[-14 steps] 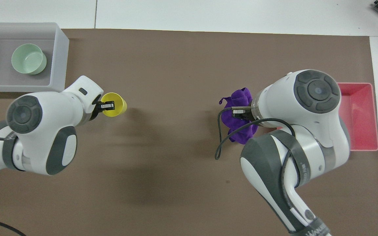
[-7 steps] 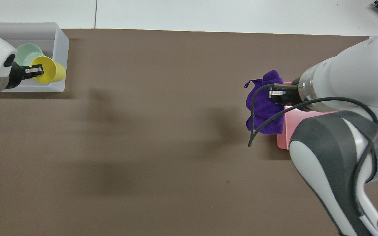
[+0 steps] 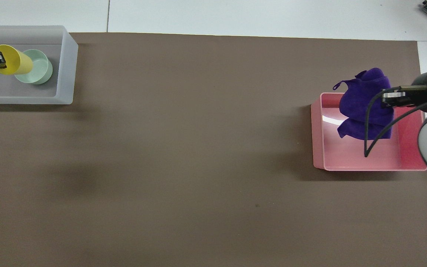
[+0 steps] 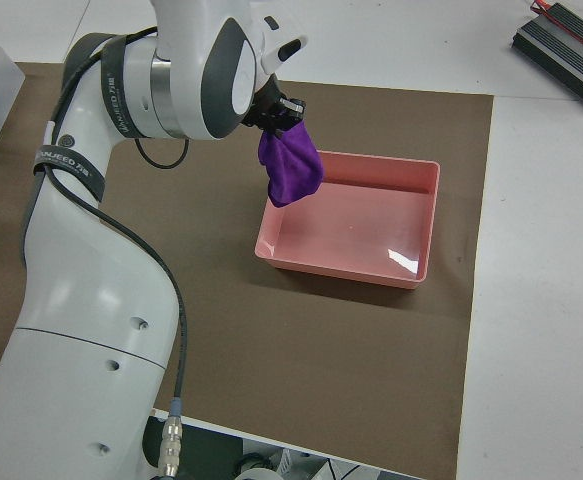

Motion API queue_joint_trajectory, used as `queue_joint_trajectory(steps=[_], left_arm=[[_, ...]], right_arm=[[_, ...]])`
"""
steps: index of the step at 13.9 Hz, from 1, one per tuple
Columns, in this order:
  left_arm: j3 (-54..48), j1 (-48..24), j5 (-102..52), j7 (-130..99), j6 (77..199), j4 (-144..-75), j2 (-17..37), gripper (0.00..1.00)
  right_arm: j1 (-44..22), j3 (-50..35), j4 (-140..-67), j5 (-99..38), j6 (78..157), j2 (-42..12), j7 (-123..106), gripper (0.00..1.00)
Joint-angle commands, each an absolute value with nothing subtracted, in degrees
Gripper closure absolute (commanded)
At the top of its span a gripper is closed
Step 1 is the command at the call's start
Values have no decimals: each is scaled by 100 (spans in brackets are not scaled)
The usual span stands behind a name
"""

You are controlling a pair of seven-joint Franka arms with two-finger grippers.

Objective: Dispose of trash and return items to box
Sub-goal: 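Carry the cup into the bin while the right gripper carries the cloth to the tray, then release the cup in the bin while the right gripper presses the cloth down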

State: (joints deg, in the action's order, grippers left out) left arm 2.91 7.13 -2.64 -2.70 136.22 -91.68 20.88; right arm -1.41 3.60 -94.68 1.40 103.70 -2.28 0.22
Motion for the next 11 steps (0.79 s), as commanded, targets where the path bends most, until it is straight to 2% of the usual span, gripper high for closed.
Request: queue_joint_trajectory(steps=[1, 4, 6, 11], left_arm=[[211, 914, -299, -185, 13447, -8167, 2986, 100], [167, 1072, -308, -167, 13403, -7937, 3365, 100], [167, 1072, -308, -167, 13482, -7928, 3515, 100], [176, 1055, -343, -158, 13518, -8252, 3437, 100]], right_arm=[[306, 281, -10157, 158, 10791, 78, -867, 100], [343, 281, -11133, 158, 11407, 404, -1423, 100], [290, 281, -11433, 158, 11443, 422, -1476, 100], [334, 290, -12119, 263, 12311, 203, -1661, 100]])
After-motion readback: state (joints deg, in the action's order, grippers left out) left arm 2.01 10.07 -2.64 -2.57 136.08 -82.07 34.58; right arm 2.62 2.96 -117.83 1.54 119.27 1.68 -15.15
